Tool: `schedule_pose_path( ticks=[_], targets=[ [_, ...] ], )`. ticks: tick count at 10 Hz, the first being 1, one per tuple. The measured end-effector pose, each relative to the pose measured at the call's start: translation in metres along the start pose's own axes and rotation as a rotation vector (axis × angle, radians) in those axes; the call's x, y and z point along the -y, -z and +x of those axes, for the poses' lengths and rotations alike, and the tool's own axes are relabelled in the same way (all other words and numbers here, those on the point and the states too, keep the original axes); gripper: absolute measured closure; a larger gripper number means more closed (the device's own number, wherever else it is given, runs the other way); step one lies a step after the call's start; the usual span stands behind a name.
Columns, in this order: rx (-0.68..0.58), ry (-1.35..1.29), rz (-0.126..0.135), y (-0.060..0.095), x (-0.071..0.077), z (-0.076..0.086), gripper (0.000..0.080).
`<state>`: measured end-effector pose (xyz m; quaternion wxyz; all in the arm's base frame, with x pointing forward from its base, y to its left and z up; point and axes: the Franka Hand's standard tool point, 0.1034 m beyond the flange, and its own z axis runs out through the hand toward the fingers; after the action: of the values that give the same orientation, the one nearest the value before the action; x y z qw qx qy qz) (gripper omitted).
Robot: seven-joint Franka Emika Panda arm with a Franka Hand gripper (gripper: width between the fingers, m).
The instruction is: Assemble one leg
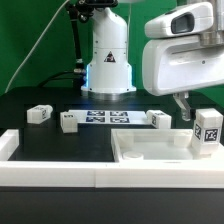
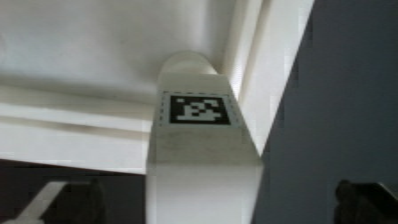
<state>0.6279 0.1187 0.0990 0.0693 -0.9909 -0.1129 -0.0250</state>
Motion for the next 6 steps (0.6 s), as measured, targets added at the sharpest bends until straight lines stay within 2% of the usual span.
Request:
schedule_pose_path(
  ticks=[5, 6],
  targets=[
    [-0.018, -0.085, -0.007, -0.0086, -0.0017, -0.0023, 0.0150],
    [-0.017, -0.086, -0.007, -0.0090, -0.0022, -0.0025, 0.0189]
  ],
)
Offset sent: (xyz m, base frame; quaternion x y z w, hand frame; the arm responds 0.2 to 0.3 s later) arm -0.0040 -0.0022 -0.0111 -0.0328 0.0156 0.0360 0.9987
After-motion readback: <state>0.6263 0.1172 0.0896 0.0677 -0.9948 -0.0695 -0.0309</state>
